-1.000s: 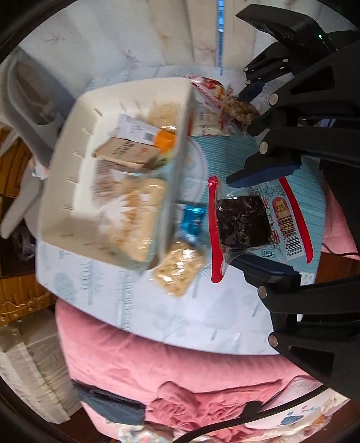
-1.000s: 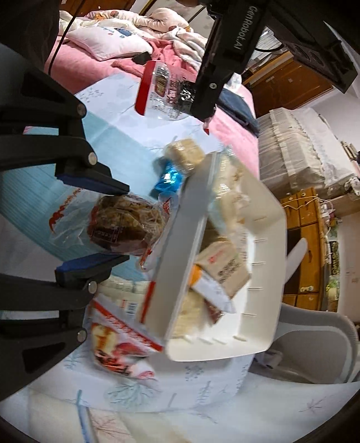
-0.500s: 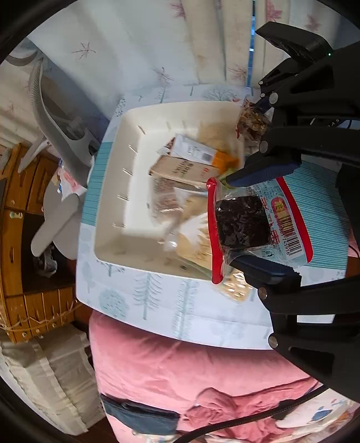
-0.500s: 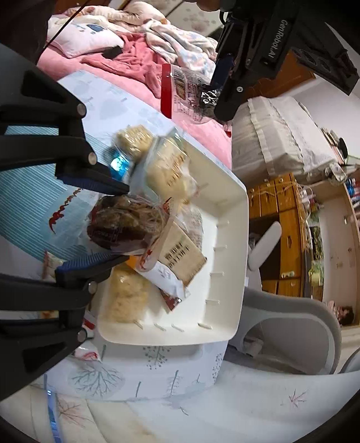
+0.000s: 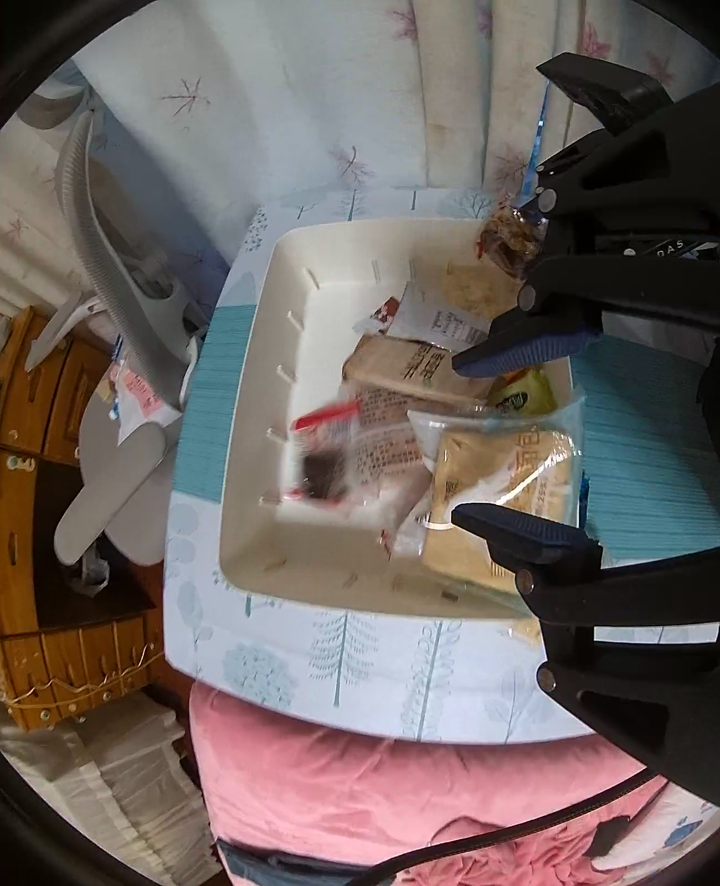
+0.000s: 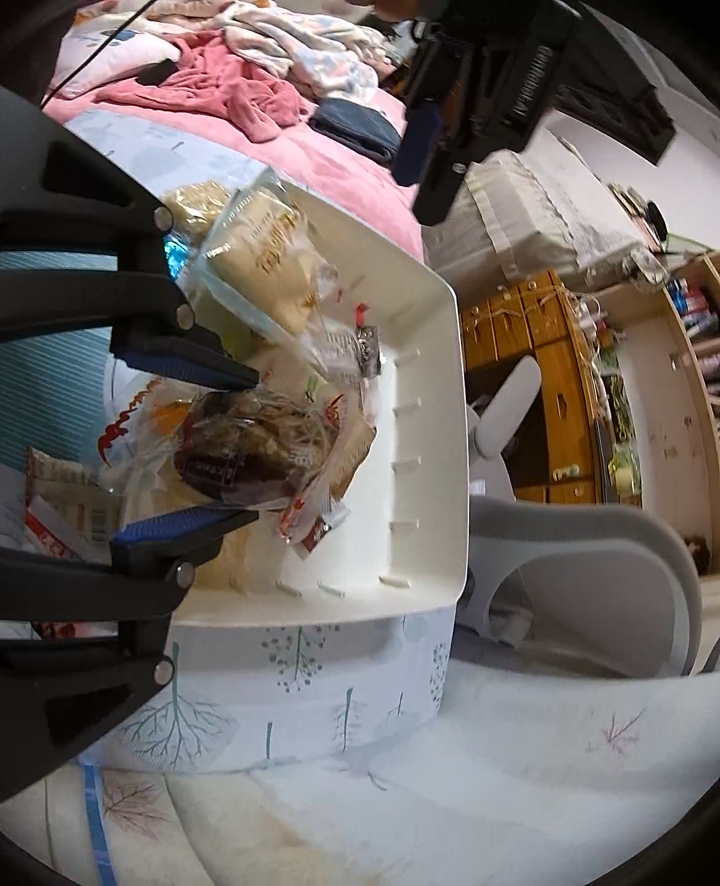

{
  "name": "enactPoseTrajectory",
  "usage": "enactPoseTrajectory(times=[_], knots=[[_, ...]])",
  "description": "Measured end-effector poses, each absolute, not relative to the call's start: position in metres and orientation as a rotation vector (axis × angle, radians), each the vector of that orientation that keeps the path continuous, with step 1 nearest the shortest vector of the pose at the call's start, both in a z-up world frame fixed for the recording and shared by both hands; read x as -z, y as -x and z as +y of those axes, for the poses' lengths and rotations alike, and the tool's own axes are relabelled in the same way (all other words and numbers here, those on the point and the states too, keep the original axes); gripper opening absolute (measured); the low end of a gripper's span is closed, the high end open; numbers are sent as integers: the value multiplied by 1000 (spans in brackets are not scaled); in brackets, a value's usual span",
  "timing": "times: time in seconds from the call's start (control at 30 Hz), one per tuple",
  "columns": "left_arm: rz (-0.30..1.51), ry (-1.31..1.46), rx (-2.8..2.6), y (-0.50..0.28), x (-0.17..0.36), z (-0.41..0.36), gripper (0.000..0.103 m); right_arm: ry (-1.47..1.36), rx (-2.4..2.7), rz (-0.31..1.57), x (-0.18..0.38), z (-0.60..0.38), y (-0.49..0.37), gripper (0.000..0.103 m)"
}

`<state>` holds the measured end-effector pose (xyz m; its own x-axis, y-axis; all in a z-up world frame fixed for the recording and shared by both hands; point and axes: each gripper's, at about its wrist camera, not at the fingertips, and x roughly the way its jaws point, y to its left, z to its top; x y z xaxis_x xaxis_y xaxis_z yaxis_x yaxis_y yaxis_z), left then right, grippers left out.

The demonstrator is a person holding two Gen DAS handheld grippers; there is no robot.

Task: Organize snacks
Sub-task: 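Carry the chocolate bar with the left tool into the tray while the right tool drops the nut bag there, then withdraw both tools from the tray toward the remaining snacks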

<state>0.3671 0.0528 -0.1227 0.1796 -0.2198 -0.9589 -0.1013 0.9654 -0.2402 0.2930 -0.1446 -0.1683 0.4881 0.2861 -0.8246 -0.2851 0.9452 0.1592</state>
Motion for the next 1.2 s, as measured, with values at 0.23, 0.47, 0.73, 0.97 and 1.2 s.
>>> enactPoseTrajectory(times=[0.23, 0.47, 0.73, 0.97, 1.2], knots=[[1401, 278, 126, -360, 125, 43, 46, -26, -277, 1013, 169, -157, -297, 62], [1370, 272, 160, -334, 107, 32, 46, -101, -248, 1028, 164, -179, -288, 68], [1344, 274, 172, -292, 97, 19, 46, -160, -250, 1028, 155, -200, -264, 73], [1315, 293, 177, -251, 96, 10, 46, -204, -268, 1051, 156, -213, -240, 78], [1286, 323, 187, -210, 107, 1, 46, -241, -284, 1092, 164, -226, -219, 78]])
